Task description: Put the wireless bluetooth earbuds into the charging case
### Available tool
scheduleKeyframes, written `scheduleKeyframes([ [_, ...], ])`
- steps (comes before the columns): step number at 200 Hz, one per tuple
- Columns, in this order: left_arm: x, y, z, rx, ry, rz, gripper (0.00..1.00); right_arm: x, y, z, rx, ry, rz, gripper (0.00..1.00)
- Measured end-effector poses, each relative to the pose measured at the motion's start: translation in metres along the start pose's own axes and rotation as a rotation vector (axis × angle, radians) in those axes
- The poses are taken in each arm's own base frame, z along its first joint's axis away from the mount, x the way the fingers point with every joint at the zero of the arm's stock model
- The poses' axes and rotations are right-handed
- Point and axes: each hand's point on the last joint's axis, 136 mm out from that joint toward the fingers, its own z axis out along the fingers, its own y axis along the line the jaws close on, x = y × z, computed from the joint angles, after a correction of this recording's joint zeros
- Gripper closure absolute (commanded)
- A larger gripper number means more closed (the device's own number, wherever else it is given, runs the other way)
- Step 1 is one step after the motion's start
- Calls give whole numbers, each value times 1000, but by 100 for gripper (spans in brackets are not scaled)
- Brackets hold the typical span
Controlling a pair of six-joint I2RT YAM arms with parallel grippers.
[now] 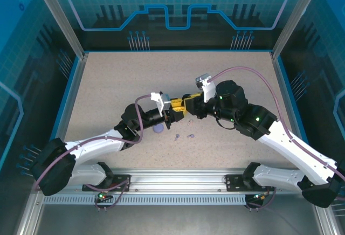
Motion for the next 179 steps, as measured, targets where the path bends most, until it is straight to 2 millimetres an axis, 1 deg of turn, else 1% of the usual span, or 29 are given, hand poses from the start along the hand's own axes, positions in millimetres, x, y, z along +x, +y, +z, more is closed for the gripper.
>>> scheduleKeyframes([
  [54,0,0,0,0,0,0,98,0,-2,0,4,0,2,73],
  [103,0,-1,0,1,0,2,98,0,-3,0,6,1,5,77],
  [141,1,-1,0,2,1,2,98,-1,-2,-1,3,4,5,77],
  [179,1,-1,1,3,2,1,98,-8,0,-6,-1,-12,5,77],
])
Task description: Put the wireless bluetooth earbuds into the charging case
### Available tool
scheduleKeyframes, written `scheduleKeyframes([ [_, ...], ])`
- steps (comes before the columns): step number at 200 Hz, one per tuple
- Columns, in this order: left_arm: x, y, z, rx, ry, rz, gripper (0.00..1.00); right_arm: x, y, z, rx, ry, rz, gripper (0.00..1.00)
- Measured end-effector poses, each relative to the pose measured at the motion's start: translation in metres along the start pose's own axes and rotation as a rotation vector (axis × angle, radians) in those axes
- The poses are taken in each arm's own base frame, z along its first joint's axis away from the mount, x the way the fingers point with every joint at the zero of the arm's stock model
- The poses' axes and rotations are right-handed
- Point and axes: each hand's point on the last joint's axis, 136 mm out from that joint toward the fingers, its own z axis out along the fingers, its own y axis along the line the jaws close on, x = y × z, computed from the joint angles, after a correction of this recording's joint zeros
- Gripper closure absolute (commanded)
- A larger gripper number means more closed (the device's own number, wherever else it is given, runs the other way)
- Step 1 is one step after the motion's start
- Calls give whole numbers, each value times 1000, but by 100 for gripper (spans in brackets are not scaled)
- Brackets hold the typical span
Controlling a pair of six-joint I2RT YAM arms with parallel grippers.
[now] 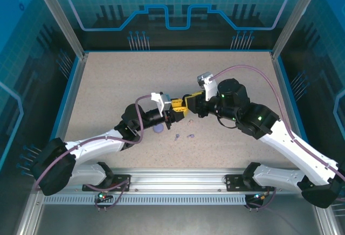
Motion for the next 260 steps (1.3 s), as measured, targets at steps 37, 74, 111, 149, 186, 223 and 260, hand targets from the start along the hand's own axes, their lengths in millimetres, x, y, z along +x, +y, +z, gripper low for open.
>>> scheduleKeyframes([
  [37,2,1,1,-1,5,-2,98,-3,2,-2,-9,-6,0,77],
  [74,2,0,1,0,5,-2,98,-2,2,-1,-7,-5,0,78],
  [111,2,0,1,1,5,-2,98,-1,-1,3,5,4,2,78],
  [149,2,0,1,2,6,-3,98,3,-3,9,13,23,1,78],
  [186,3,-1,1,2,9,-3,98,5,-4,8,16,29,-1,78],
  [223,4,0,1,2,12,12,98,6,-4,7,17,33,-7,78],
  [260,6,0,2,2,17,11,98,7,-5,7,19,40,-7,78],
])
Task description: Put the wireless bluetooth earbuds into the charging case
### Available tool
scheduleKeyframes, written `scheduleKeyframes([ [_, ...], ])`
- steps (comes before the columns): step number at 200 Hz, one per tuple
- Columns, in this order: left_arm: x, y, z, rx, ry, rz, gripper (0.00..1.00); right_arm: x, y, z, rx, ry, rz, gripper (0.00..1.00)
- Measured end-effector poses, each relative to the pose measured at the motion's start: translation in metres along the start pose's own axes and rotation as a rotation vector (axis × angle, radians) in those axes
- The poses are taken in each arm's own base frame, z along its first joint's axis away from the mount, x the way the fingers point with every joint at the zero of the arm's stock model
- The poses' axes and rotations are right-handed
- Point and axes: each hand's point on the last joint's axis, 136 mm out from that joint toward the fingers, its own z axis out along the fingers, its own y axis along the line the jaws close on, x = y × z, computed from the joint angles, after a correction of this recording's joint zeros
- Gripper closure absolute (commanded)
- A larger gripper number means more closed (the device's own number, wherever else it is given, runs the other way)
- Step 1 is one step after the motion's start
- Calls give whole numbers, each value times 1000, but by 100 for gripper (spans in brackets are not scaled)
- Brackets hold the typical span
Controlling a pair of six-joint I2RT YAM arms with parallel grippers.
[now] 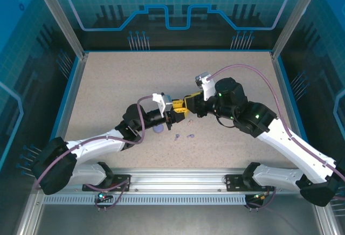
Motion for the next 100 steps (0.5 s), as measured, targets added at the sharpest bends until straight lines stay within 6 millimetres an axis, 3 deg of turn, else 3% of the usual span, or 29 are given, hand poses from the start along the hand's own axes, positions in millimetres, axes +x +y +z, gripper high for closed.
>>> scheduleKeyframes([
  [100,7,2,1,-11,23,-6,98,5,-2,7,9,25,2,78],
])
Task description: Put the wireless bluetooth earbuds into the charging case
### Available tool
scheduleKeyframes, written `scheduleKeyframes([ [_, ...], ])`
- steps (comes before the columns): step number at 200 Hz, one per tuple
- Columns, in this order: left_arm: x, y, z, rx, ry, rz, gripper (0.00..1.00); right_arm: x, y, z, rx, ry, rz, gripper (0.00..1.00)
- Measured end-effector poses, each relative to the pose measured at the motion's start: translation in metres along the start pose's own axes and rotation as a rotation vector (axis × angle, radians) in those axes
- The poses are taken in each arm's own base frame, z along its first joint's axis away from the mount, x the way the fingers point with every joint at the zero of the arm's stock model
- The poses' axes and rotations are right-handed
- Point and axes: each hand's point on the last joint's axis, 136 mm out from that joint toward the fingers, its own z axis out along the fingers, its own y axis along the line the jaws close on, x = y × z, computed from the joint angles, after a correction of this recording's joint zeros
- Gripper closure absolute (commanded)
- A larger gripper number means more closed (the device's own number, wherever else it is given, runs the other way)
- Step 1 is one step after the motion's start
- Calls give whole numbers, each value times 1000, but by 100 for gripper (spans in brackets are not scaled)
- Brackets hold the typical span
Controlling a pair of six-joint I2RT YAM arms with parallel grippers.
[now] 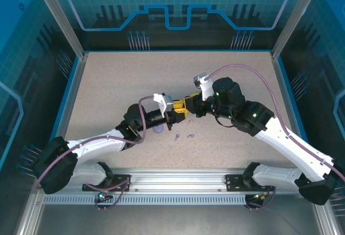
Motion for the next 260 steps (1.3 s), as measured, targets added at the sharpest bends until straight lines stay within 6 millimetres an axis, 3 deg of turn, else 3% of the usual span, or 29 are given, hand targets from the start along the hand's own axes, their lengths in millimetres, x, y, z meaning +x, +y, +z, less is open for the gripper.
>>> scheduleKeyframes([
  [64,3,0,0,-5,12,16,98,3,-2,0,10,11,1,78],
  [129,2,0,0,-5,9,19,98,3,-5,-13,28,-2,0,78],
  [260,2,0,0,-5,7,19,98,7,-5,-3,23,24,2,77],
])
